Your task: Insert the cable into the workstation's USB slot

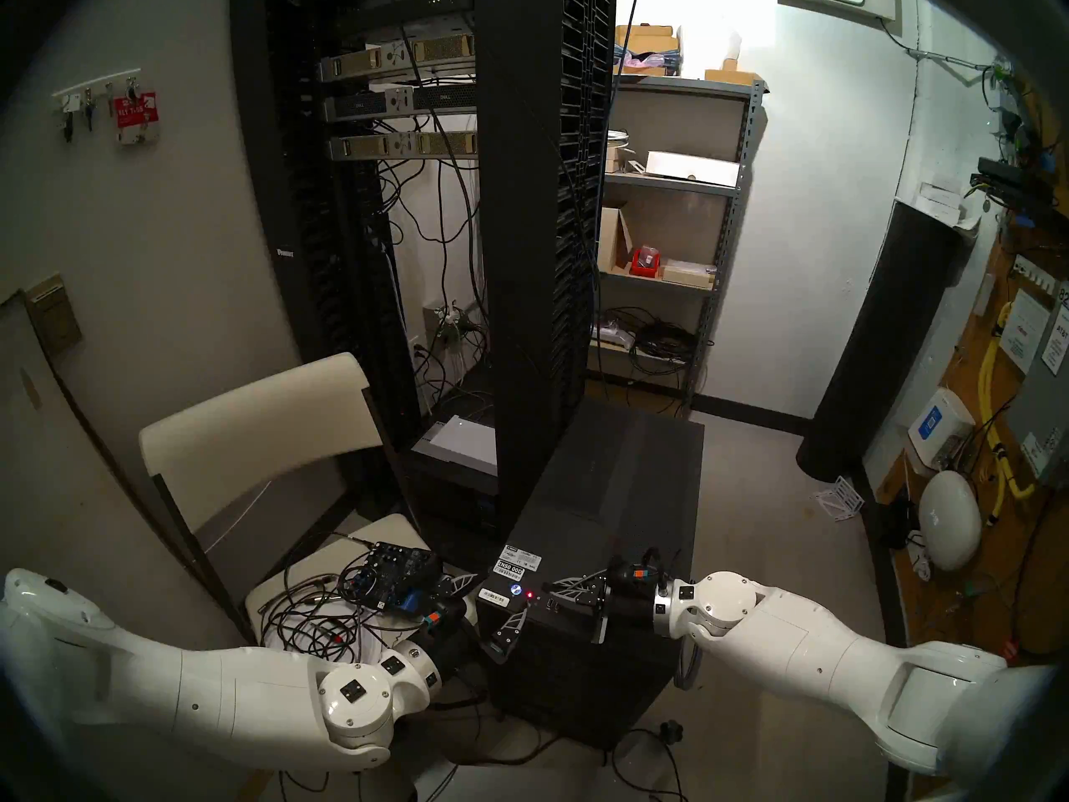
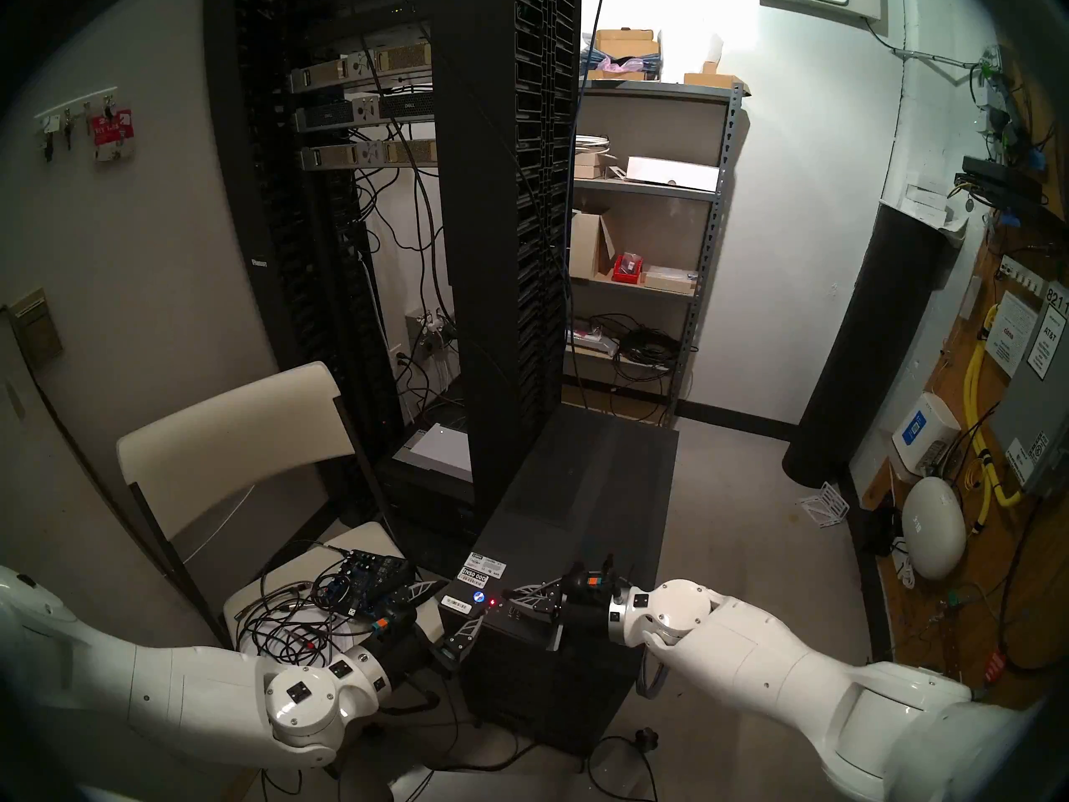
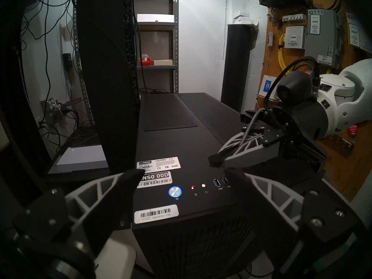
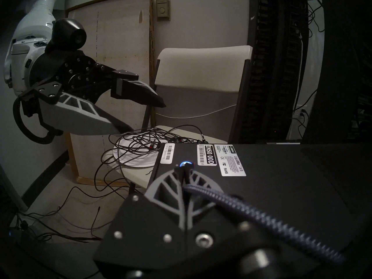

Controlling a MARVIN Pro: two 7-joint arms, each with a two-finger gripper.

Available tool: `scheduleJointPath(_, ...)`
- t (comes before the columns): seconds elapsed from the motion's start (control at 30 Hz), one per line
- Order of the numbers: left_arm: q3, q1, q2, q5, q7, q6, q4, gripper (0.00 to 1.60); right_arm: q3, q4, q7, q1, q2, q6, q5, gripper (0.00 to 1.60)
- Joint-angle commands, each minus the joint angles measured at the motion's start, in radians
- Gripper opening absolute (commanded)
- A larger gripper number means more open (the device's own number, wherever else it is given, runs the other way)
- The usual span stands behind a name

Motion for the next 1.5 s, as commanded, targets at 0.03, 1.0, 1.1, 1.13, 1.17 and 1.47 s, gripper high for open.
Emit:
scheduleJointPath(0.03, -0.008, -0.006, 0.006, 0.005, 0.005, -0.009, -0.007, 1.52, 0.002, 0.011, 0.019, 0.016, -0.026, -0.022, 0.001, 0.00)
scheduleJointPath(1.0, -0.006, -0.005, 0.011, 0.018, 0.013, -0.014, -0.002, 1.52, 0.012, 0.023, 0.016, 0.006, -0.031, -0.053, -0.044, 0.00)
scheduleJointPath(1.1, -0.006, -0.005, 0.010, 0.019, 0.013, -0.015, -0.001, 1.52, 0.013, 0.017, 0.014, 0.005, -0.028, -0.048, -0.044, 0.00)
scheduleJointPath(1.13, -0.006, -0.005, 0.009, 0.020, 0.014, -0.015, -0.001, 1.52, 0.012, 0.018, 0.020, 0.007, -0.027, -0.048, -0.044, 0.00)
scheduleJointPath(1.17, -0.006, -0.005, 0.009, 0.020, 0.014, -0.015, -0.001, 1.54, 0.012, 0.016, 0.019, 0.007, -0.026, -0.044, -0.045, 0.00)
scheduleJointPath(1.47, -0.007, -0.007, 0.005, 0.023, 0.013, -0.011, 0.000, 1.53, 0.014, 0.026, 0.024, 0.009, -0.025, -0.042, -0.048, 0.00)
